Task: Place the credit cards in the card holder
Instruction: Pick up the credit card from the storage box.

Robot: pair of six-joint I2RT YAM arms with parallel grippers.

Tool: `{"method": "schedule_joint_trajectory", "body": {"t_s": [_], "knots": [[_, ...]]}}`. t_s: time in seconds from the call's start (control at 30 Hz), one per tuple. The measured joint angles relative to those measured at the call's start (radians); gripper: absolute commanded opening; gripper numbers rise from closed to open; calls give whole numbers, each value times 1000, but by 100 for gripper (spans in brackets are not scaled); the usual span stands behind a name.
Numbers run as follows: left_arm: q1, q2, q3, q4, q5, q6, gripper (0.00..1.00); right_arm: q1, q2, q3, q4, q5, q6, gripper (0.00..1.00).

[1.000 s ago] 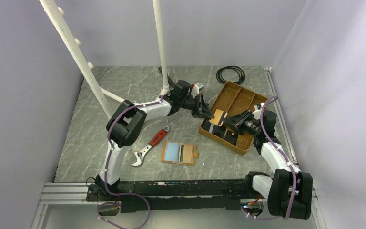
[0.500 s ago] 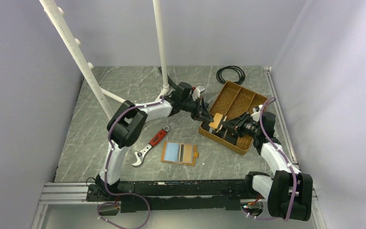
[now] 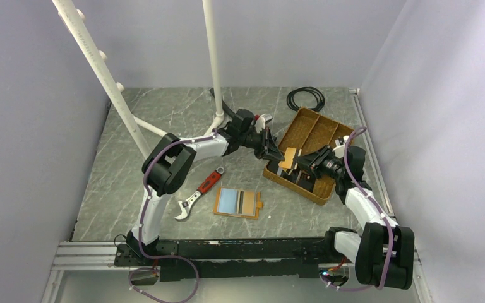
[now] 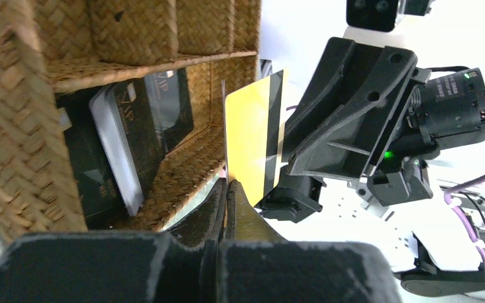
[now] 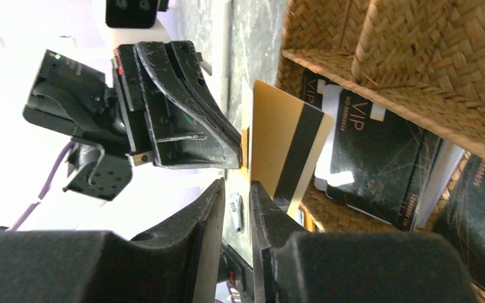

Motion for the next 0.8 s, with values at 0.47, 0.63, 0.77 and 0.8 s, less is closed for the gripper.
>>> {"method": "schedule_joint_trajectory", "body": {"t_s": [0.47,0.63,0.77,0.8], "knots": [[-16,0,-32,135,30,-111,0,3,7,4,52,38,16,0],[-24,3,-21,12,-13,-19,0,8,5,36,-80,97,-90,0],[-23,14,14,-87,-51,59,0,7,20,75,-180,140,-172,0],[-21,14,18,-105,-61,74,0,7,19,83,-203,148,-190,0]]}}
